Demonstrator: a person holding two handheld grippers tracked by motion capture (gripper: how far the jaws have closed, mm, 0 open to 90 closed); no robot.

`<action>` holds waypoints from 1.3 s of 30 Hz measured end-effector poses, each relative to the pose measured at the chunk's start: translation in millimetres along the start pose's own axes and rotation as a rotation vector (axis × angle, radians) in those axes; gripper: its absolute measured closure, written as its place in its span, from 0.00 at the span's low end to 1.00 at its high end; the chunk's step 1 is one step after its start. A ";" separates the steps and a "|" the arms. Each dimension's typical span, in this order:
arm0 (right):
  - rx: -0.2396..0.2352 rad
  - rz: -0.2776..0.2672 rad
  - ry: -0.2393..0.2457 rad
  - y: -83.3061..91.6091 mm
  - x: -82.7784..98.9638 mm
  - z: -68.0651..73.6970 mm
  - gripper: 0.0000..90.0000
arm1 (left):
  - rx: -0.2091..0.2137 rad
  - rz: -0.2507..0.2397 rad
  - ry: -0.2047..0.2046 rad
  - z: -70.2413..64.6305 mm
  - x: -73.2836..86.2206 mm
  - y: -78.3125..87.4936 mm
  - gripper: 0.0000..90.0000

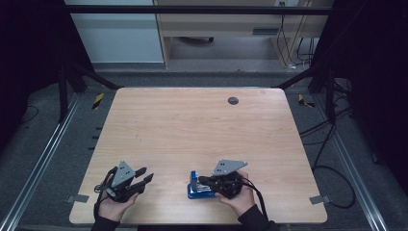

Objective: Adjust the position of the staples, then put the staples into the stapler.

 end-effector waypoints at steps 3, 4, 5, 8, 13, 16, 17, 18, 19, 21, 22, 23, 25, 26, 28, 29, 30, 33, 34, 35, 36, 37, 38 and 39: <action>0.007 -0.008 -0.007 3.3 -0.3 -3.9 1.00 | -0.007 -0.001 0.009 2.3 1.5 1.4 0.69; 0.010 -0.012 -0.011 4.5 -0.7 -5.1 1.00 | -0.009 -0.002 0.012 3.1 1.9 2.1 0.69; 0.014 -0.016 -0.013 6.0 -1.5 -6.2 1.00 | -0.008 -0.004 0.018 3.6 2.1 2.6 0.69; 0.023 -0.039 -0.017 12.9 -6.6 -9.1 1.00 | -0.015 -0.010 0.027 6.4 3.1 4.7 0.68; 0.039 -0.086 -0.019 26.9 -18.8 -12.8 1.00 | -0.019 -0.017 0.048 8.9 5.2 4.6 0.67; 0.049 -0.111 -0.026 33.3 -25.9 -15.3 1.00 | -0.021 -0.016 0.052 9.6 5.8 4.1 0.66; 0.053 -0.118 -0.025 34.7 -28.3 -15.9 1.00 | -0.024 -0.019 0.053 10.1 5.8 4.3 0.65; 0.058 -0.120 -0.023 36.1 -30.5 -16.3 1.00 | -0.023 -0.022 0.054 10.5 5.8 4.8 0.65; 0.056 -0.125 -0.024 37.3 -32.9 -16.3 1.00 | -0.021 -0.024 0.056 11.0 5.9 5.0 0.65; 0.057 -0.134 -0.022 38.9 -38.1 -16.0 1.00 | -0.026 -0.020 0.061 12.8 7.2 5.3 0.65; 0.056 -0.137 -0.019 39.5 -40.7 -15.7 1.00 | -0.025 -0.020 0.065 13.6 7.6 5.3 0.64; 0.054 -0.143 -0.018 40.1 -43.8 -15.1 1.00 | -0.029 -0.022 0.069 14.5 8.0 5.4 0.64; 0.054 -0.149 -0.014 41.2 -49.7 -14.0 1.00 | -0.034 -0.021 0.075 16.1 8.7 5.7 0.63; 0.052 -0.153 -0.010 41.3 -53.5 -12.9 1.00 | -0.038 -0.021 0.075 16.4 8.8 6.0 0.63; 0.047 -0.160 -0.005 41.5 -58.8 -10.6 1.00 | -0.040 -0.026 0.077 16.5 8.4 6.7 0.63; 0.045 -0.161 -0.001 41.3 -61.6 -9.1 1.00 | -0.042 -0.027 0.077 16.8 8.1 7.1 0.63; 0.041 -0.158 0.004 40.7 -64.7 -7.0 1.00 | -0.042 -0.027 0.078 17.0 8.2 7.2 0.63; 0.033 -0.163 0.011 39.3 -70.9 -2.0 1.00 | -0.045 -0.025 0.084 18.3 9.1 6.9 0.63; 0.030 -0.165 0.012 38.6 -72.6 -0.5 1.00 | -0.046 -0.025 0.084 18.5 9.2 6.9 0.63; 0.024 -0.162 0.010 37.4 -73.7 0.9 1.00 | -0.045 -0.026 0.084 18.6 9.2 6.9 0.63; 0.023 -0.157 0.013 35.8 -74.5 2.1 1.00 | -0.047 -0.024 0.082 18.8 9.1 7.1 0.63; 0.021 -0.152 0.017 34.1 -75.0 3.4 1.00 | -0.048 -0.024 0.082 18.9 9.1 7.2 0.63; 0.016 -0.146 0.018 32.3 -75.3 5.1 1.00 | -0.047 -0.024 0.082 19.0 9.2 7.1 0.63; 0.014 -0.142 0.025 30.3 -75.4 6.7 1.00 | -0.048 -0.020 0.080 19.1 9.6 7.0 0.63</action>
Point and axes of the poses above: each handheld gripper's, and its own axes: y roughly backward along the jaws, x roughly out of its underside, z roughly to its left, the point moved 7 cm from there along -y, roughly forward along the jaws, and after that the axes turned 9 degrees about x, right-handed, at the moved point
